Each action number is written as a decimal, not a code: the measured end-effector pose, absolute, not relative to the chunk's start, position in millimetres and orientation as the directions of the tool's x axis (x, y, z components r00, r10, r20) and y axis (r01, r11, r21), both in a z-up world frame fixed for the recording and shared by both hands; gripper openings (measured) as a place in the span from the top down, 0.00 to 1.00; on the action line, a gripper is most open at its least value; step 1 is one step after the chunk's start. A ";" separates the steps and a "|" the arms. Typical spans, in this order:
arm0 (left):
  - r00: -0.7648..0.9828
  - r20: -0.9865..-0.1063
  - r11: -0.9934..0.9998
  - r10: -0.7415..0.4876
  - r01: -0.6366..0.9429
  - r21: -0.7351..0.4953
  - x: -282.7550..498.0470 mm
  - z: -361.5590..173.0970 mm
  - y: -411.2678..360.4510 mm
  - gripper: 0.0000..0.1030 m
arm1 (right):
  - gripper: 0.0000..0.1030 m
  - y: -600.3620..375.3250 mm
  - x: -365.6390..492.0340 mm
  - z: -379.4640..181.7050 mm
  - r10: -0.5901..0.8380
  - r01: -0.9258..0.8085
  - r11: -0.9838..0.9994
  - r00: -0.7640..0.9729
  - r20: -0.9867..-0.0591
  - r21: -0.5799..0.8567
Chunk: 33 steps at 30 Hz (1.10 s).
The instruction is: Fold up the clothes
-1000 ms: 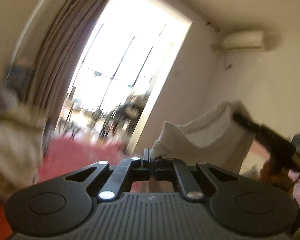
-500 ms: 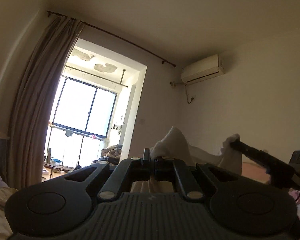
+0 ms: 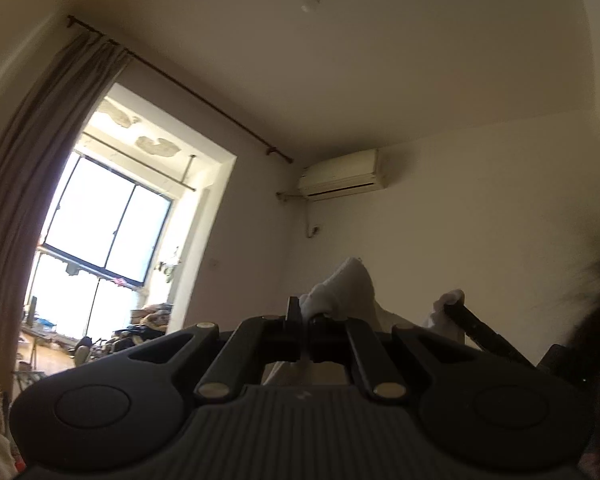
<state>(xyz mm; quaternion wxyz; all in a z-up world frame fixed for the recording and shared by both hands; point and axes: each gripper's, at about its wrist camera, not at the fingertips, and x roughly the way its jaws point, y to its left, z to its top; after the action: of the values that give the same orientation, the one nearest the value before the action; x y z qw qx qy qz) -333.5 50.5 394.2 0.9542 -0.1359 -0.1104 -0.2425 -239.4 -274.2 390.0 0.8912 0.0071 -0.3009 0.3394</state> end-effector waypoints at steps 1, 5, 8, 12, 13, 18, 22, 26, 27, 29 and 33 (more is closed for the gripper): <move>0.857 0.272 0.844 -0.438 0.496 -0.204 -332.1 392.3 48.9 0.96 | 0.95 -276.6 -244.7 387.9 0.595 -0.601 0.775 0.588 0.548 -0.196; 0.869 0.208 0.831 -0.449 0.492 -0.259 -306.1 373.6 51.6 0.96 | 0.95 -281.7 -260.2 371.6 0.573 -0.568 0.797 0.606 0.551 -0.204; 0.881 0.142 0.820 -0.451 0.472 -0.323 -267.9 349.2 58.5 0.96 | 0.95 -277.0 -241.3 357.7 0.560 -0.551 0.813 0.656 0.506 -0.188; 0.902 0.044 0.814 -0.430 0.408 -0.413 -206.7 301.8 72.3 0.96 | 0.95 -265.7 -182.9 334.1 0.526 -0.511 0.846 0.749 0.403 -0.154; 0.908 0.008 0.819 -0.420 0.383 -0.428 -188.1 288.5 74.8 0.96 | 0.95 -263.3 -162.4 325.5 0.517 -0.504 0.853 0.775 0.365 -0.137; 0.916 -0.162 0.851 -0.368 0.262 -0.455 -86.0 226.2 89.3 0.96 | 0.95 -245.5 -48.4 276.7 0.475 -0.467 0.880 0.863 0.173 -0.083; 0.909 -0.257 0.866 -0.328 0.181 -0.466 -0.6 180.7 107.1 0.96 | 0.95 -225.4 55.3 242.2 0.459 -0.458 0.888 0.888 0.019 -0.039; 0.895 -0.348 0.898 -0.278 0.114 -0.425 70.1 130.0 121.6 0.96 | 0.95 -211.0 148.8 198.4 0.432 -0.437 0.899 0.896 -0.104 -0.023; 0.889 -0.372 0.906 -0.267 0.100 -0.410 86.4 118.1 124.0 0.96 | 0.95 -207.4 171.5 186.6 0.426 -0.432 0.902 0.895 -0.132 -0.015; 0.873 -0.422 0.923 -0.244 0.075 -0.378 113.3 94.9 125.5 0.96 | 0.95 -204.3 210.0 160.9 0.416 -0.422 0.906 0.891 -0.182 0.004; 0.824 -0.519 0.924 -0.226 0.013 -0.381 153.6 49.3 132.5 0.96 | 0.95 -186.2 279.1 108.8 0.407 -0.415 0.909 0.866 -0.291 0.034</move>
<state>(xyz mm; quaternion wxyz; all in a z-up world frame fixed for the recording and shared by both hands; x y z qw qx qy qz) 153.6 132.5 49.3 0.9372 -0.1838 0.2894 -0.0636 279.1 -186.2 108.8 0.9658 -0.0151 0.1473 0.2128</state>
